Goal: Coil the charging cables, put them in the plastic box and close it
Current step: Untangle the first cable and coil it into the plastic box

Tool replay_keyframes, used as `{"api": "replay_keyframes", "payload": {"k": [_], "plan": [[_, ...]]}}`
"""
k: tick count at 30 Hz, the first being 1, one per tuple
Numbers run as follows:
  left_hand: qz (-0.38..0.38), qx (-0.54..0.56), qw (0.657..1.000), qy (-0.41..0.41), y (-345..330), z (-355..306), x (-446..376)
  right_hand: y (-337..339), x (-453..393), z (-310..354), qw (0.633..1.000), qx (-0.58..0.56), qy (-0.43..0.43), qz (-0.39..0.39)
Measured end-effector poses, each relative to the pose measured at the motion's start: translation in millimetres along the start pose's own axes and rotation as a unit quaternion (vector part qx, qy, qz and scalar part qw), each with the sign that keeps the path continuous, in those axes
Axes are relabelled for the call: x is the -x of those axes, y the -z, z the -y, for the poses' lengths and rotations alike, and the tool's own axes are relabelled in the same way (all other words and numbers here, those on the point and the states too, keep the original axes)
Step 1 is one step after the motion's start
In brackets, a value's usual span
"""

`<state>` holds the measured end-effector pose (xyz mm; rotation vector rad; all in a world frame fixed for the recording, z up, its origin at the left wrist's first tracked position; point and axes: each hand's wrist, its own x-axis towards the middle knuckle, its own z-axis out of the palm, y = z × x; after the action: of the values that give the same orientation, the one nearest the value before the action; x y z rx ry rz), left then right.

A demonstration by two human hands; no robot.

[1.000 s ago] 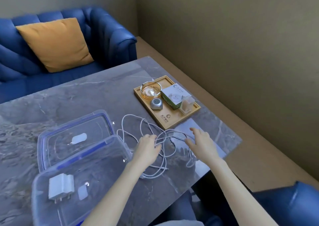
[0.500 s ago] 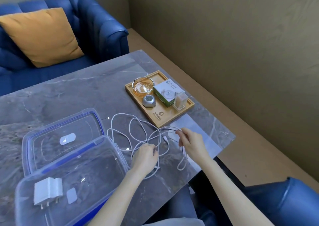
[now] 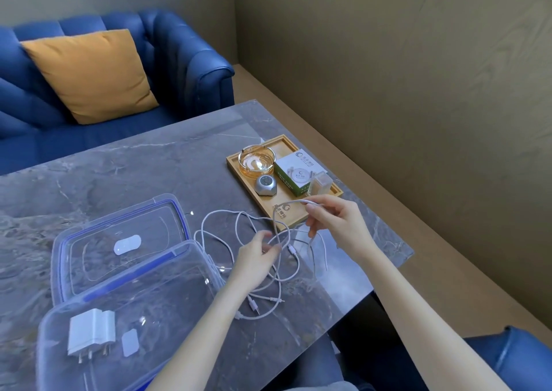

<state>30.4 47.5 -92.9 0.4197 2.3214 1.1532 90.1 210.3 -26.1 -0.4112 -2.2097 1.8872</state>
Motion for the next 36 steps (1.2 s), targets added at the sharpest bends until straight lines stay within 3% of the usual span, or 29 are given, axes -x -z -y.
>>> {"api": "replay_keyframes", "payload": {"k": [4,14,22,28,33,36], "plan": [[0.002,-0.035,0.998,-0.061,5,-6,-9,1,2,-2,0.999,-0.004,-0.023,0.025],[-0.073,0.092,0.990,-0.080,47,-19,-23,12,-3,-36,0.983,0.149,-0.107,0.005],[-0.046,0.066,0.987,-0.137,73,-46,-17,3,-15,-27,0.907,0.381,-0.152,0.100],[-0.046,0.094,0.978,-0.181,89,-60,-10,-9,-29,4,0.956,0.256,-0.069,0.126],[-0.080,0.121,0.967,-0.211,97,-68,-6,-14,-37,7,0.931,0.328,-0.032,0.154],[-0.073,0.123,0.976,-0.165,93,-61,-8,-12,-35,10,0.944,0.305,-0.022,0.119]]}}
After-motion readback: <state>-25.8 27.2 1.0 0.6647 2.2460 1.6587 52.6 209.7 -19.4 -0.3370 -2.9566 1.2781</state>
